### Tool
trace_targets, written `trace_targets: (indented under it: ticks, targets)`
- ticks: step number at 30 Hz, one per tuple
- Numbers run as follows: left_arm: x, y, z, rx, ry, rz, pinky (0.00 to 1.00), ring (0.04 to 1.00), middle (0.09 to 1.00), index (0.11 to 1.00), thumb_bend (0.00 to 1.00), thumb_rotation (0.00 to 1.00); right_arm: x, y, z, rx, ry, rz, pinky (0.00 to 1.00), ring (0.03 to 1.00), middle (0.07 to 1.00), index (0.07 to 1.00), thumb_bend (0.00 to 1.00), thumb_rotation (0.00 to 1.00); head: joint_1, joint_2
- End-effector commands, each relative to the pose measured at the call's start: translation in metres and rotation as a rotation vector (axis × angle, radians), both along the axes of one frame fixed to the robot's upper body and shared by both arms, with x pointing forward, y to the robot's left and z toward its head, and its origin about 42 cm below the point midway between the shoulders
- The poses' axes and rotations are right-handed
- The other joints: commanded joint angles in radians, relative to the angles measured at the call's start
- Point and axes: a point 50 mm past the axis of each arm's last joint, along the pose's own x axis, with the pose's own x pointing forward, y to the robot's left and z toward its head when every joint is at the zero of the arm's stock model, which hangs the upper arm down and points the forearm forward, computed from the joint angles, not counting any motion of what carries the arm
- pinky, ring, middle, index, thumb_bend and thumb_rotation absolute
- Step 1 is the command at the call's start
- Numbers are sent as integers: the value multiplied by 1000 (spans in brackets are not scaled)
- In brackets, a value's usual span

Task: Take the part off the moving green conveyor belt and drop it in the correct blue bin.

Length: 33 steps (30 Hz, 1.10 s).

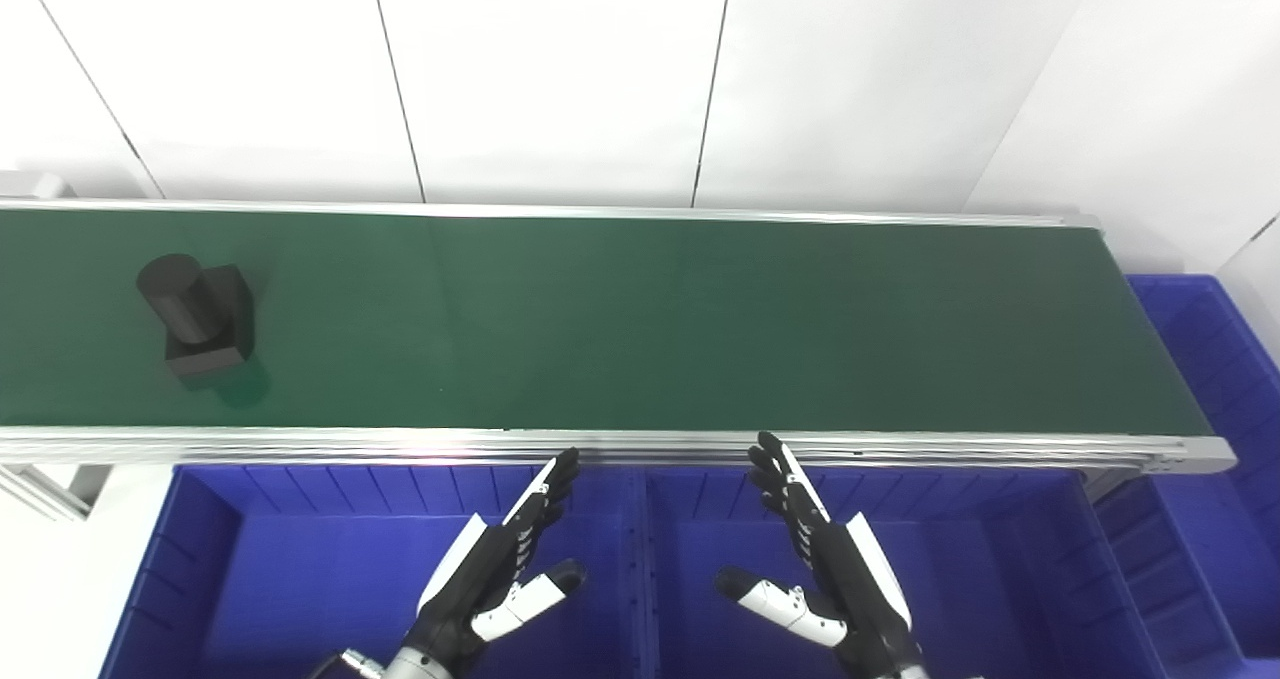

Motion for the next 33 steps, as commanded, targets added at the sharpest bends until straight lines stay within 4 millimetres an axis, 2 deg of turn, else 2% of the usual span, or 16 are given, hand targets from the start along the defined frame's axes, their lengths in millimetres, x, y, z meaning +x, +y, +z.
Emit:
trace_targets:
  ticks: [1, 2, 5, 6, 7, 10, 16, 24, 33]
  targets:
    - [4, -4, 6, -21, -39, 6, 1000, 1000, 1000, 1000, 731, 776, 2, 0, 7, 10, -50, 10, 936, 948, 967, 1000, 770, 614, 17, -11]
    - [4, -4, 6, -21, -39, 7, 1000, 1000, 1000, 1000, 732, 776, 1, -1, 7, 8, -49, 10, 936, 948, 967, 1000, 770, 615, 17, -11]
    - [3, -8, 2, -25, -33, 18, 1000, 1000, 1000, 1000, 737, 769, 0, -4, 4, 8, -55, 12, 933, 951, 967, 1000, 768, 615, 84, -53]
    - [2, -9, 1, -25, -28, 21, 1000, 1000, 1000, 1000, 749, 765, 0, -4, 3, 8, -58, 12, 935, 947, 967, 1000, 764, 616, 84, -53]
    - [2, -10, -1, -24, -22, 19, 1000, 1000, 1000, 1000, 757, 762, -1, -5, 2, 9, -54, 12, 936, 945, 967, 1000, 762, 617, 118, -86]
    - [2, -13, -5, -36, -18, 20, 1000, 1000, 1000, 1000, 773, 748, -2, -9, -1, 7, -45, 10, 954, 951, 971, 1000, 752, 617, 153, -119]
    - [3, -16, -8, -39, -27, 11, 988, 1000, 1000, 1000, 807, 738, -3, -15, -5, -2, -62, 22, 948, 954, 968, 1000, 739, 605, 211, -157]
    - [5, -19, -14, -45, -45, 13, 960, 1000, 1000, 1000, 803, 701, -2, -18, -9, -1, -60, 23, 997, 975, 981, 1000, 701, 587, 231, -187]
    - [6, -20, -20, -44, -55, 19, 946, 1000, 1000, 999, 793, 691, -2, -19, -13, 6, -64, 17, 1000, 980, 983, 1000, 682, 577, 232, -224]
